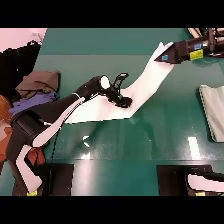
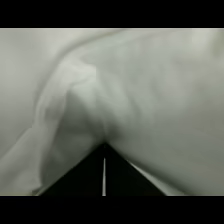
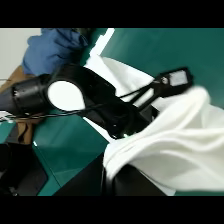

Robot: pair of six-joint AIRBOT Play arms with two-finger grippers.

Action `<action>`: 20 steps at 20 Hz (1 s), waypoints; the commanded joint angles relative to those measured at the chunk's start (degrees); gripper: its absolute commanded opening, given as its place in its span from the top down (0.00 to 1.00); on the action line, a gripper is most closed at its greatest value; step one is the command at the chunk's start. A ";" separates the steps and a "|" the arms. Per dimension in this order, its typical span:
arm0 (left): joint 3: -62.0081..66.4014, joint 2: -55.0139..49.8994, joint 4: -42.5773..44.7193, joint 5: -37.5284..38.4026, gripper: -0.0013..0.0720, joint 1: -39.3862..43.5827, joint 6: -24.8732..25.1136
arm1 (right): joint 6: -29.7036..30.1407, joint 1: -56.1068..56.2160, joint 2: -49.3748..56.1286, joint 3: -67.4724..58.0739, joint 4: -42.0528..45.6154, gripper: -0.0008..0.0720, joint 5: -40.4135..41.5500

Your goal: Fold the shirts.

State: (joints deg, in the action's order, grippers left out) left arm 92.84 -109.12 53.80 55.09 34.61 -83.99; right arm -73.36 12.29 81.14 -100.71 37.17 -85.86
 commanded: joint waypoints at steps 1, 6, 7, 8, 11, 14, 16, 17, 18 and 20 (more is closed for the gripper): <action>0.13 1.31 0.22 3.23 0.95 -2.99 -0.04 | -0.02 4.92 -0.07 -0.79 -0.70 0.97 4.13; 0.13 12.96 4.70 5.18 0.95 -13.62 0.50 | 0.90 13.14 2.40 -0.79 -0.85 0.97 8.28; 0.13 15.80 6.49 5.75 0.95 -16.15 0.83 | 2.40 15.54 3.93 -0.79 -1.73 0.97 9.46; 0.13 18.67 8.09 6.16 0.95 -18.78 1.77 | 3.89 18.25 5.57 -0.79 -2.51 0.97 11.13; 0.13 26.73 11.89 6.71 0.95 -26.58 1.95 | 7.45 27.43 12.55 -0.79 -3.08 0.97 19.15; 0.13 31.76 12.68 7.10 0.95 -32.00 1.95 | 14.14 34.58 19.69 -1.16 -2.73 0.72 26.95; 0.11 33.03 12.70 7.93 0.95 -33.92 1.95 | 16.52 36.89 24.04 -4.57 -1.97 0.42 27.17; 0.13 33.14 12.68 8.81 0.95 -34.32 1.95 | 16.48 37.24 25.49 -6.67 -0.07 0.31 25.62; 0.11 33.11 13.18 9.99 0.95 -34.29 1.95 | 16.31 37.22 26.29 -8.52 2.47 0.32 23.08; 0.07 33.11 13.29 11.50 0.95 -34.29 1.97 | 10.62 35.52 26.25 -10.86 10.80 0.40 16.33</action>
State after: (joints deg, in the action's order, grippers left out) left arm 92.92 -76.99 66.22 64.36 1.61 -82.11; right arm -59.68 47.53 105.14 -108.14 39.59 -64.16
